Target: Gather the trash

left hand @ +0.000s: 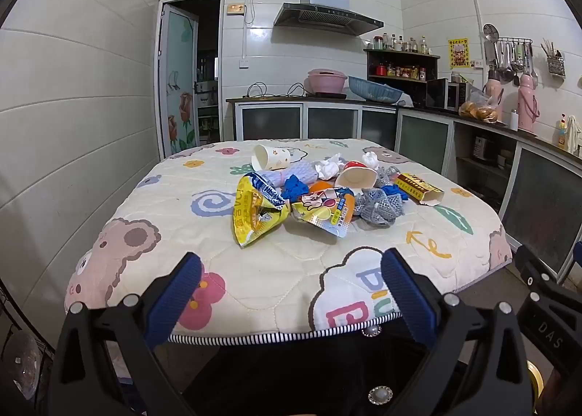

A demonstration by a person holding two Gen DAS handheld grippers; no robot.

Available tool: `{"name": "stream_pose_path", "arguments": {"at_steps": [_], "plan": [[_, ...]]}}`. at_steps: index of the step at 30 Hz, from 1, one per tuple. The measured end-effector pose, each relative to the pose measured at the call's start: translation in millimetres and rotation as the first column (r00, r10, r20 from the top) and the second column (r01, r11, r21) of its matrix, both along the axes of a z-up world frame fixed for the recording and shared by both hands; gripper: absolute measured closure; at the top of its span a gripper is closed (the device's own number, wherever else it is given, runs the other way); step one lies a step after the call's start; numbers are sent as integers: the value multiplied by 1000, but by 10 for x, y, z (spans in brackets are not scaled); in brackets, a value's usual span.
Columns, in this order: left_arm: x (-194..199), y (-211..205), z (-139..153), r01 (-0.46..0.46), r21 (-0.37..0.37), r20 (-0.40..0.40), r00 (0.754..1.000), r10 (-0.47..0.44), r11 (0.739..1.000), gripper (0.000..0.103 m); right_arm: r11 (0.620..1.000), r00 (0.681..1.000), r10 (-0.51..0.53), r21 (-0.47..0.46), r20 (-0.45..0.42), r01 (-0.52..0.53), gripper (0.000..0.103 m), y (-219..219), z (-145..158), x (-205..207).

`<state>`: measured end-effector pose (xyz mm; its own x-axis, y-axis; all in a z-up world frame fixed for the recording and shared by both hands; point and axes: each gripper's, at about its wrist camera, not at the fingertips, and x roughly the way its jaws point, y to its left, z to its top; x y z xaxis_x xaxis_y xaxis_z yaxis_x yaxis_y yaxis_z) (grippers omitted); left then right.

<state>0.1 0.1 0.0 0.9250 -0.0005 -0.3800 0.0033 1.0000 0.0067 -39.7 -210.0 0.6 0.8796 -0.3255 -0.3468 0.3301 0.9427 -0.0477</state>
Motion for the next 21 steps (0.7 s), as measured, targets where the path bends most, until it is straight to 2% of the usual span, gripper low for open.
{"name": "stream_pose_path", "arguments": {"at_steps": [21], "plan": [[3, -11, -9, -2, -4, -4, 1000, 2, 1000, 8, 1000, 1000, 1, -2, -11, -1, 8, -6, -42, 44]]}}
